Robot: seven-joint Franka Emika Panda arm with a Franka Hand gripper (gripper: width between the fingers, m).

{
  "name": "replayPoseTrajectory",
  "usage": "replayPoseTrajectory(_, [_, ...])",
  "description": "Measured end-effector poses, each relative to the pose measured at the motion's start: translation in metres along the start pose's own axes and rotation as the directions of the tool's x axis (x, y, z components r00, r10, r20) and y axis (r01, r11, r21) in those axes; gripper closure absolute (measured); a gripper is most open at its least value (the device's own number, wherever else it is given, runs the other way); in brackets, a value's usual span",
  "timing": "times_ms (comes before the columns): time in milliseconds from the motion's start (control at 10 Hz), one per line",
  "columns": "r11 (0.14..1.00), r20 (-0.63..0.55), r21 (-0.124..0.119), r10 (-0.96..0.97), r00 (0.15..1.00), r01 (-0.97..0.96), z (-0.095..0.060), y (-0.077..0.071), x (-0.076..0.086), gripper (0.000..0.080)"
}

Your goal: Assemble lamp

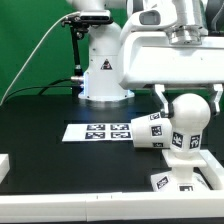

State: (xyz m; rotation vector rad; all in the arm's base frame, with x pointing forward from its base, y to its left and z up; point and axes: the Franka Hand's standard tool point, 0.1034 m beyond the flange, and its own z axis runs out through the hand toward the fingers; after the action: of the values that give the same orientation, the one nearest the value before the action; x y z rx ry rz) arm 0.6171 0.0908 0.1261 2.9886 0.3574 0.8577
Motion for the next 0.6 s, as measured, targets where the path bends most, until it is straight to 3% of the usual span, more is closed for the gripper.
replayPoseTrajectory(100, [1.000,0.000,0.000,0.000,1.000,0.000,0.000,0.000,0.000,0.0156])
replayPoseTrajectory(300, [1.000,0.019,0.004,0.000,1.000,0.000,0.001,-0.001,-0.002,0.0112])
replayPoseTrajectory(400, [1.000,0.051,0.011,0.000,0.999,-0.001,0.001,-0.001,-0.002,0.0102])
replayPoseTrajectory(600, [1.000,0.091,0.008,0.011,0.996,-0.012,0.001,0.012,0.006,0.0101])
